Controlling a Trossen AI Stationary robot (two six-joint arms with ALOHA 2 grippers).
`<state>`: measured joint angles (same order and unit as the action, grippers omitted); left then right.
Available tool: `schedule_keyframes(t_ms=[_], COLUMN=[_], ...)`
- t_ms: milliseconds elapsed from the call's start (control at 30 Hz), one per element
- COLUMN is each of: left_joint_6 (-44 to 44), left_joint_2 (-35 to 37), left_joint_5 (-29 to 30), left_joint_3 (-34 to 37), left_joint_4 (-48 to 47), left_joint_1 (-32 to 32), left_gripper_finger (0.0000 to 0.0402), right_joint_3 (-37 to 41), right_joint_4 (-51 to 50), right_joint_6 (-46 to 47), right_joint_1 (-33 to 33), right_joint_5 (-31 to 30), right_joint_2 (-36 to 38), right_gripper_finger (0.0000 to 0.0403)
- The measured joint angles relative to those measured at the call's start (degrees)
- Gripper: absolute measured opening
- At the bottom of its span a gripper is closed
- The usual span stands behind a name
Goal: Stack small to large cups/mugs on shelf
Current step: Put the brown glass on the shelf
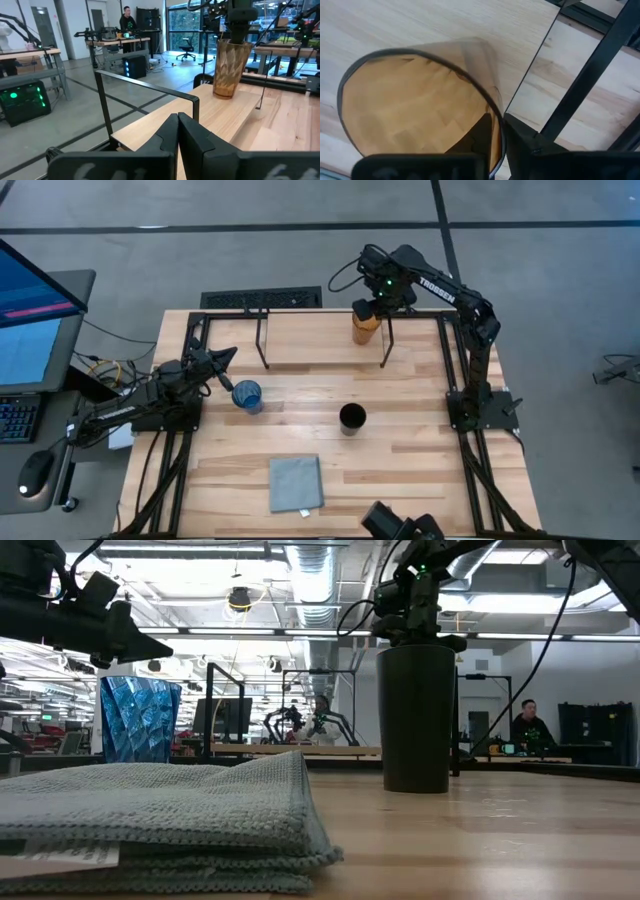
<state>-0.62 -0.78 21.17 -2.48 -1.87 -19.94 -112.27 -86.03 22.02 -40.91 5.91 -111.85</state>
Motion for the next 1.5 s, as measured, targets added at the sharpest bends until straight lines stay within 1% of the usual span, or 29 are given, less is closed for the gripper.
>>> schedule_keyframes(t_ms=[300,433,767,967,1233,1500], left_joint_6=[-0.1,-0.1,-0.1,-0.1,-0.1,1.0], left_joint_2=[0.0,0.0,0.0,0.0,0.0,0.0], left_joint_5=[0.0,0.0,0.0,0.0,0.0,0.0], left_joint_3=[0.0,0.0,0.0,0.0,0.0,0.0], left_joint_4=[0.0,0.0,0.0,0.0,0.0,0.0], left_joint_1=[0.0,0.0,0.0,0.0,0.0,0.0], left_gripper_finger=[0.0,0.0,0.0,0.0,0.0,0.0], right_joint_3=[0.0,0.0,0.0,0.0,0.0,-0.1], right_joint_4=[2.0,1.6,2.2,2.8,4.3,3.4], right_joint_6=[-0.2,-2.8,-3.0,-3.0,-3.0,-3.0], right_joint_1=[0.0,0.0,0.0,0.0,0.0,-0.5], right_joint_5=[0.0,0.2,-0.6,-1.3,-1.8,-1.9], right_joint_2=[0.0,0.0,0.0,0.0,0.0,0.4], right_gripper_finger=[0.0082,0.0092,0.0134,0.0153,0.0164,0.0162])
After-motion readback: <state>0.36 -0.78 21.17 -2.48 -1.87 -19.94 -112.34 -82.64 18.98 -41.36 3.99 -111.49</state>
